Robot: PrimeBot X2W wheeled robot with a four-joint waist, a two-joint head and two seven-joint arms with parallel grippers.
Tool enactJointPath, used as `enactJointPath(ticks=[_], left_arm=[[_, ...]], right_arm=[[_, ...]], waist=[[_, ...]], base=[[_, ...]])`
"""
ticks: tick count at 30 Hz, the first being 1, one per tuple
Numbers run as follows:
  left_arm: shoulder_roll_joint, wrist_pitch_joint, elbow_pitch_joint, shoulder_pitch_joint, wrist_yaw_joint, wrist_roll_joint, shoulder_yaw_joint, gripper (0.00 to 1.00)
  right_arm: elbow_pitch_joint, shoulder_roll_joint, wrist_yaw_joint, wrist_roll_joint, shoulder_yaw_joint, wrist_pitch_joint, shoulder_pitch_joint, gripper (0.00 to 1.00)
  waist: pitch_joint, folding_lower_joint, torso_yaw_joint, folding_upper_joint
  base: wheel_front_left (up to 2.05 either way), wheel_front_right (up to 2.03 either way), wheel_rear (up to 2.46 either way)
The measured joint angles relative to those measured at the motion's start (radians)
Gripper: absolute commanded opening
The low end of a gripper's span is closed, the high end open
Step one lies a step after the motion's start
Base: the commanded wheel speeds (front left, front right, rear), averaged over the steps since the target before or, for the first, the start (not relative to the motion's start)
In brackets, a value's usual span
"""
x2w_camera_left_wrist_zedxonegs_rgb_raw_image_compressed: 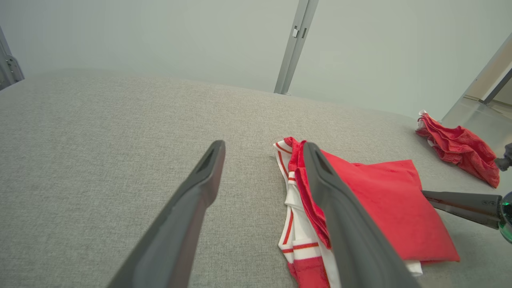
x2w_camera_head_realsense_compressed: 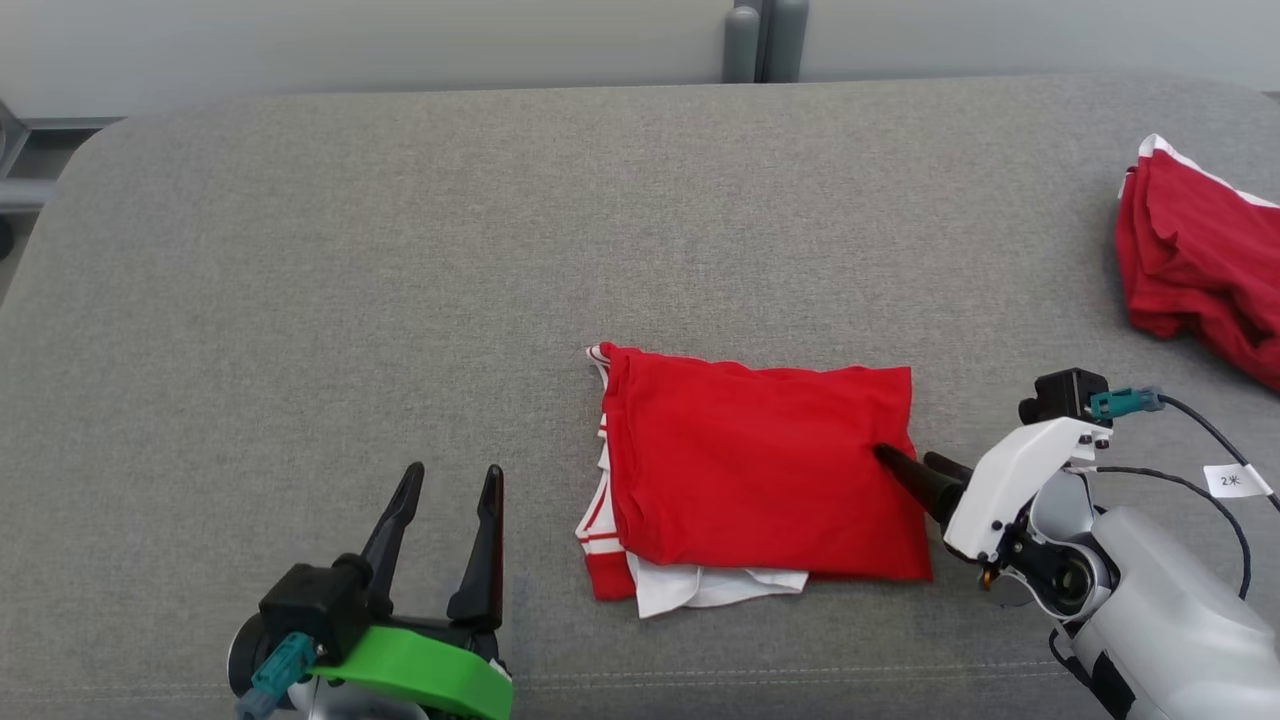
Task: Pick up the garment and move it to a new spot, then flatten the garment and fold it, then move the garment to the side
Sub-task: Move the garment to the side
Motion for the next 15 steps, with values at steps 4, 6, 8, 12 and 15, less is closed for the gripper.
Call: enactJointPath(ticks=[4, 6, 8, 12, 15], left_arm=[[0.000, 0.000, 0.000, -0.017, 0.000, 0.001, 0.002, 1.00], [0.000, 0.000, 0.001, -0.017, 0.000, 0.001, 0.006, 1.00], [0.001, 0.000, 0.001, -0.017, 0.000, 0.001, 0.014, 1.00], [0.001, 0.000, 0.002, -0.017, 0.000, 0.001, 0.017, 1.00], [0.002, -0.002, 0.002, -0.016, 0.000, 0.001, 0.035, 1.00]], right_arm=[[0.010, 0.007, 0.007, 0.009, 0.002, 0.003, -0.001, 0.76], [0.011, 0.009, 0.007, 0.009, 0.005, 0.010, -0.003, 0.42], [0.011, 0.012, 0.008, 0.009, 0.012, 0.010, -0.007, 0.08], [0.012, 0.008, 0.013, 0.009, 0.007, 0.001, -0.013, 0.00], [0.011, -0.001, 0.016, 0.007, 0.001, -0.012, -0.040, 0.00]], waist=[[0.007, 0.0000, 0.020, 0.0000], [0.009, 0.0000, 0.028, 0.0000], [0.010, 0.0000, 0.033, 0.0000], [0.009, 0.0000, 0.034, 0.0000], [0.006, 0.0000, 0.027, 0.0000]], base=[[0.00, 0.00, 0.00], [0.00, 0.00, 0.00], [0.00, 0.00, 0.00], [0.00, 0.00, 0.00], [0.00, 0.00, 0.00]])
